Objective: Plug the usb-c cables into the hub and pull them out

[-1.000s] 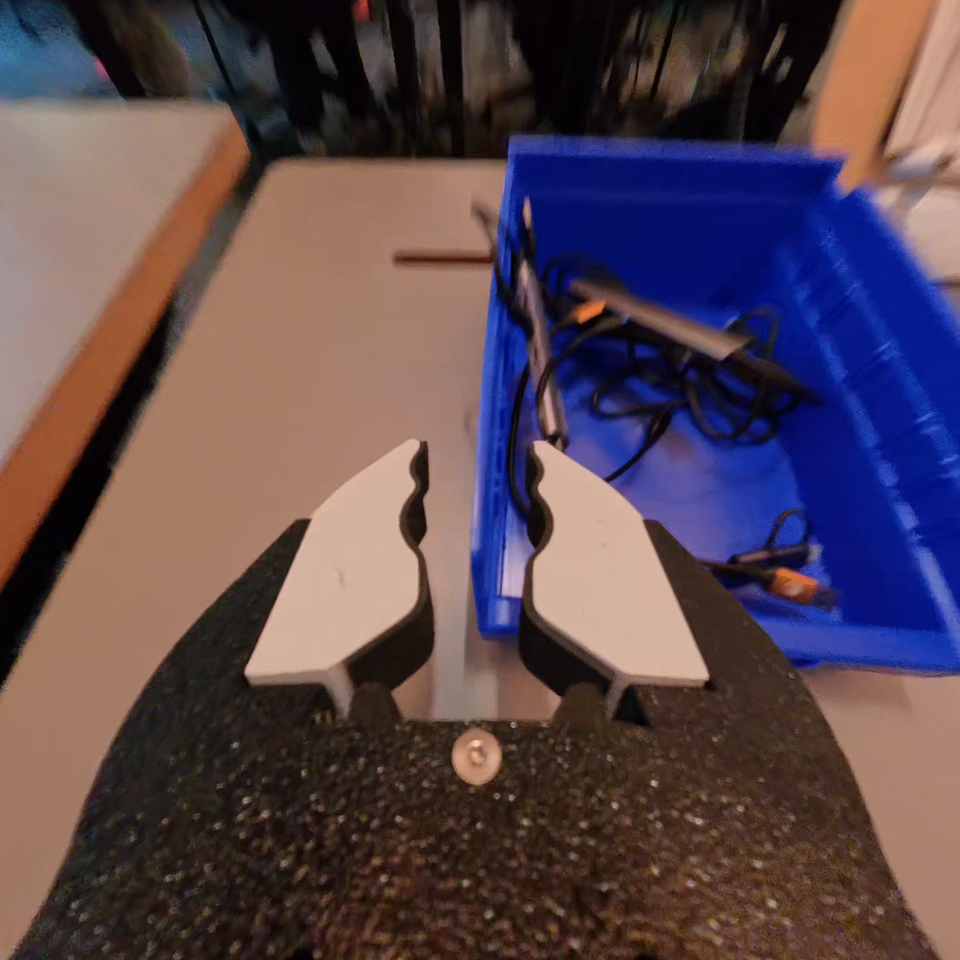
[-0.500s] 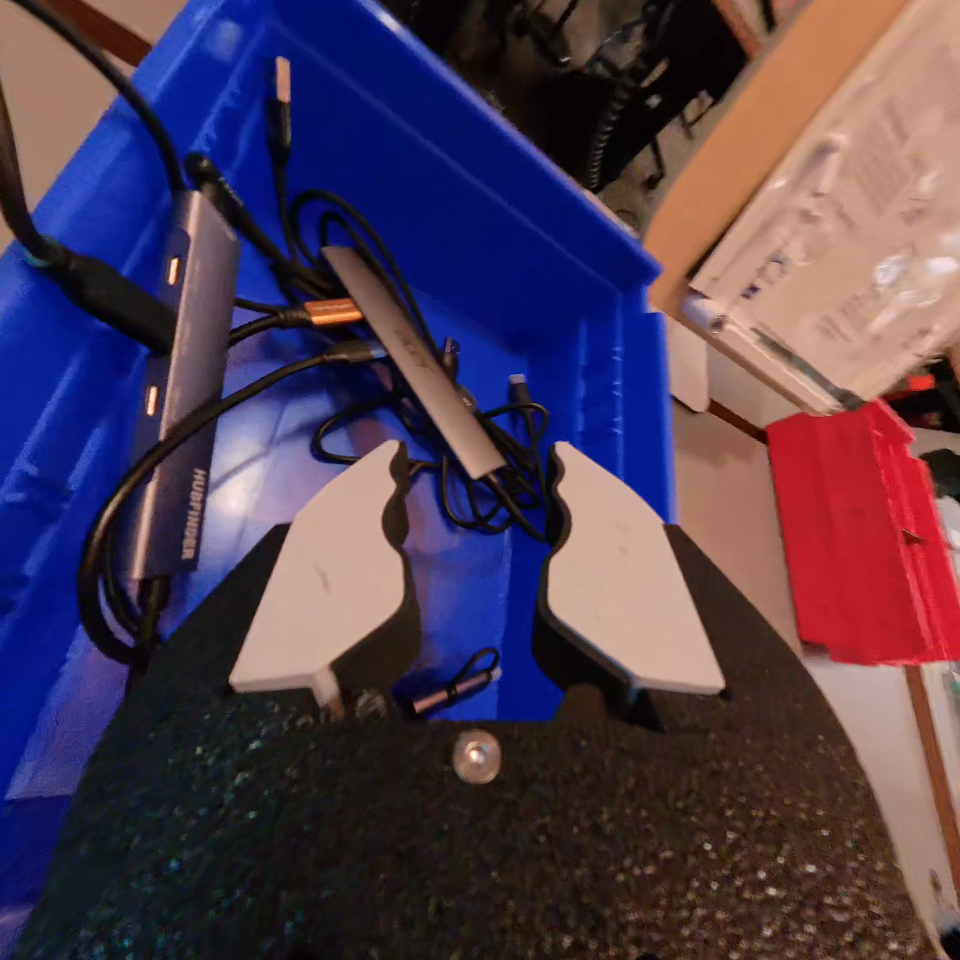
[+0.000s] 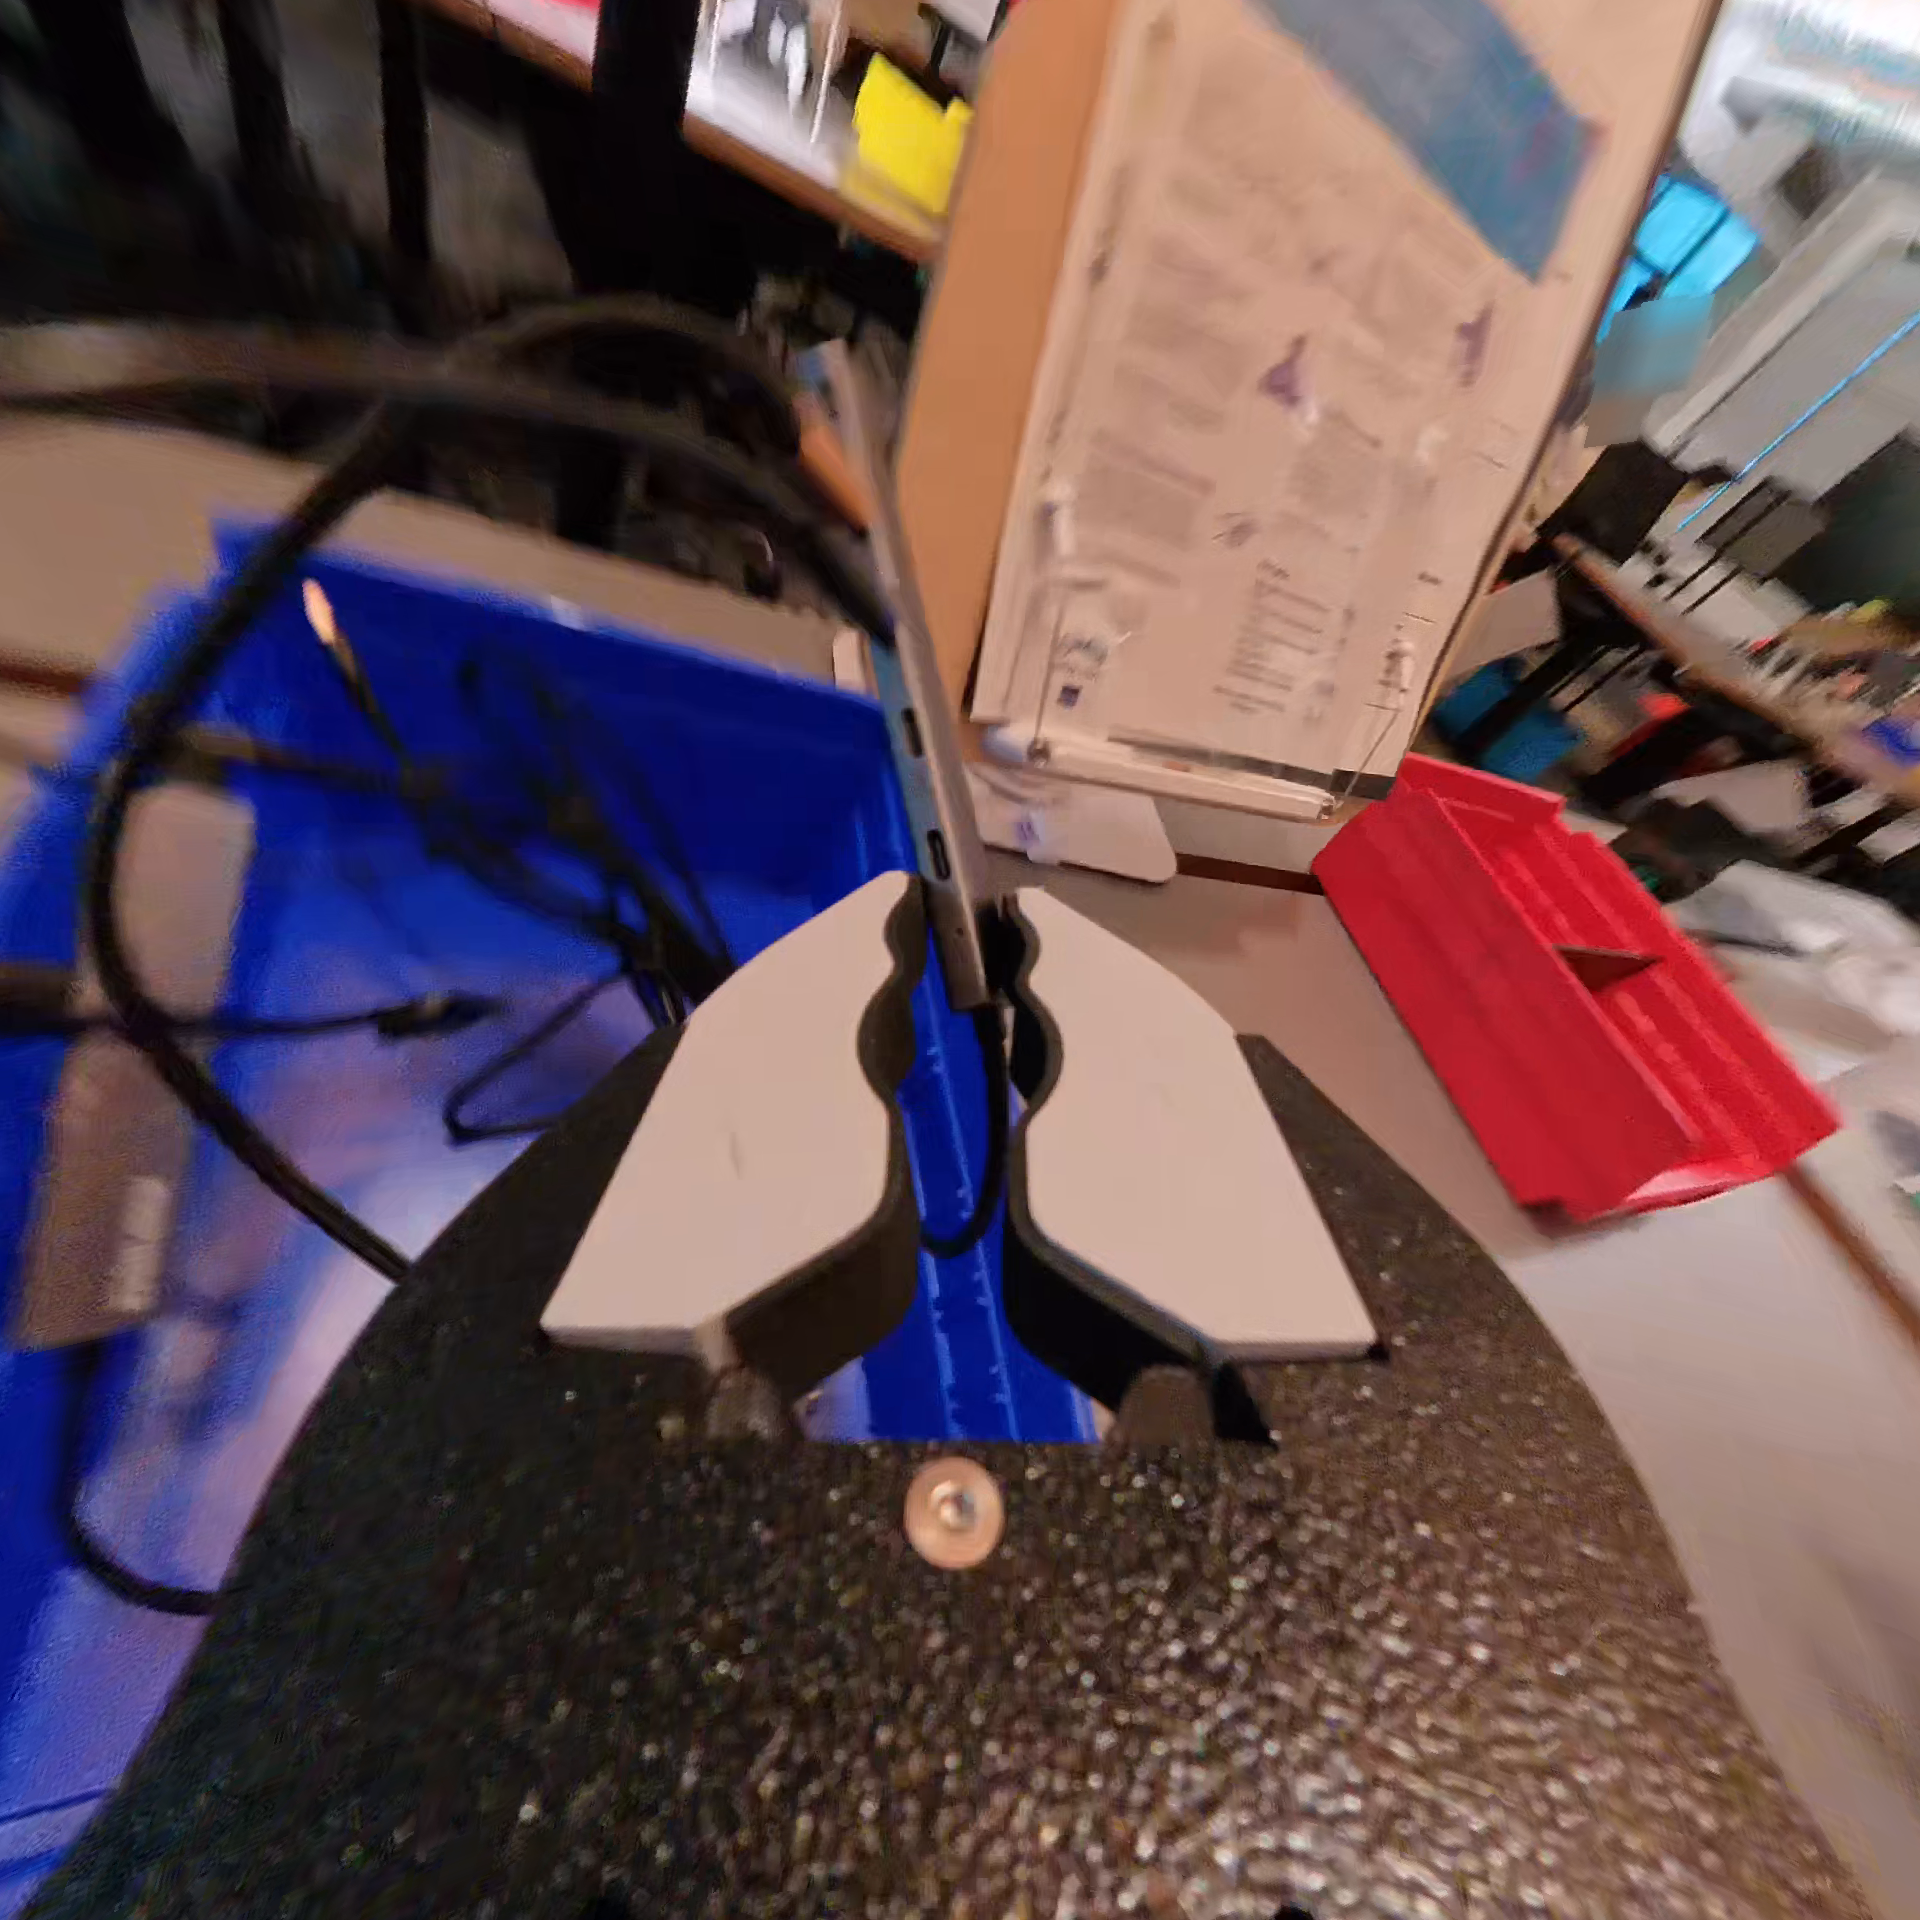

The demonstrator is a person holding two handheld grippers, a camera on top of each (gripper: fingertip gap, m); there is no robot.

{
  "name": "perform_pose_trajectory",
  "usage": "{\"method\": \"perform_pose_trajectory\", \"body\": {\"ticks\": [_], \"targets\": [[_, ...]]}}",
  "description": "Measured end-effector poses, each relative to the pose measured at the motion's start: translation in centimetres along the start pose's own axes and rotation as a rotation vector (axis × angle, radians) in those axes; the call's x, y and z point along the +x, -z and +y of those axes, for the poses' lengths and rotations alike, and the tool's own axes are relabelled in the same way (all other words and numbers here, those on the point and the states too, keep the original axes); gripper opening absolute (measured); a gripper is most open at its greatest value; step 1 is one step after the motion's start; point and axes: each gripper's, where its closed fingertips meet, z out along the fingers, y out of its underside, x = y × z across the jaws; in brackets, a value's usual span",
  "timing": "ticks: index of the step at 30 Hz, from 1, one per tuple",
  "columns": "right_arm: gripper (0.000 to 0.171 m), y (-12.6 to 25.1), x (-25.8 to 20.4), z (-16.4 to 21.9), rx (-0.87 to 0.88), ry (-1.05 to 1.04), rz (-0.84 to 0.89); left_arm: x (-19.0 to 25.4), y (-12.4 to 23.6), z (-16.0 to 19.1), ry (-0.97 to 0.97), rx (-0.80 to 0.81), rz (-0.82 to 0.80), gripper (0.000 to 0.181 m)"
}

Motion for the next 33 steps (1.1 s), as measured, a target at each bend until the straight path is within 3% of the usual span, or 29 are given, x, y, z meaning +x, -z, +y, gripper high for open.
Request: {"method": "perform_pose_trajectory", "body": {"ticks": [6,10,14,18,23,25,28,33], "targets": [[0.050,0.1,-0.5,-1.1,0.064,-0.145,-0.055,10.8,5.8,-6.9,-0.552,0.097,0.045,0.009],[0.049,0.3,-1.0,-1.9,0.083,-0.172,-0.079,19.6,9.0,-7.2,-0.870,0.067,0.211,0.009],[0.052,0.0,-3.2,-2.5,0.092,-0.240,-0.188,24.6,9.1,-2.8,-1.161,-0.052,0.294,0.009],[0.063,-0.7,-6.2,-2.8,0.099,-0.444,-0.332,25.8,6.2,5.8,-1.394,-0.106,0.317,0.009],[0.067,-1.6,-6.2,-1.1,0.065,-0.661,-0.374,26.1,4.7,15.1,-1.924,0.139,0.189,0.009],[0.066,-1.5,-6.3,-0.4,0.057,-0.676,-0.434,26.6,5.0,17.8,-2.026,0.205,0.212,0.008],[0.064,-0.4,-7.4,-0.1,0.074,-0.557,-0.586,26.6,5.5,19.7,-2.042,0.277,0.256,0.009],[0.059,1.1,-9.1,1.1,0.059,-0.298,-0.691,26.9,6.8,19.4,-2.131,0.435,0.236,0.009]]}}
